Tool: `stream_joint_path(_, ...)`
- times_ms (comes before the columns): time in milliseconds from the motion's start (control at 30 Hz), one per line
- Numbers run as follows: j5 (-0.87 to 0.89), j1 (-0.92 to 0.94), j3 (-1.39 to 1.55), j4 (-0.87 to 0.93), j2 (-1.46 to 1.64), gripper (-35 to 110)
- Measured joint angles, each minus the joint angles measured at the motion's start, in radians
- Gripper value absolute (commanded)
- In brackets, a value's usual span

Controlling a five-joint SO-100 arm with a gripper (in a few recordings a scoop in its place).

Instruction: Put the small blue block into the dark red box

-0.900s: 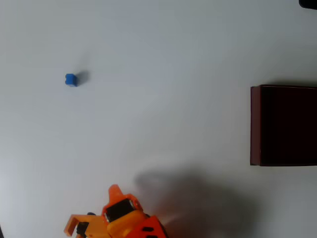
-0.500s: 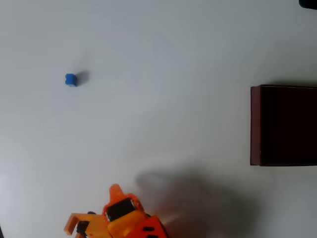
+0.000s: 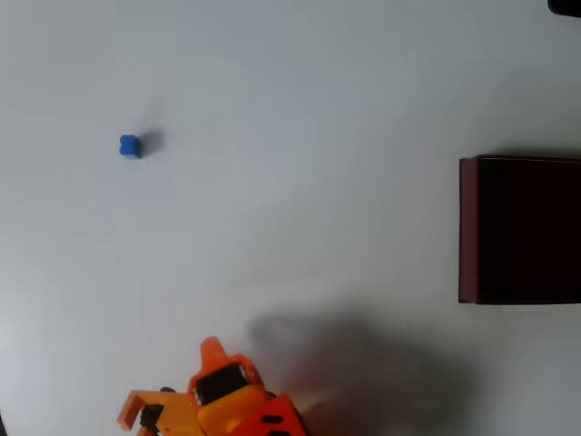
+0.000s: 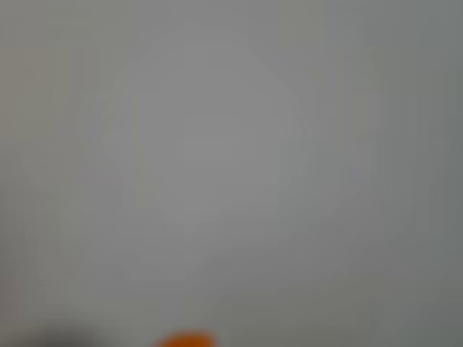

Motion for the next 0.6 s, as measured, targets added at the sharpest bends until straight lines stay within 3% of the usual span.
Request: stream_joint_path(600, 0.091, 0.040, 0.000, -0.002, 0.000, 0)
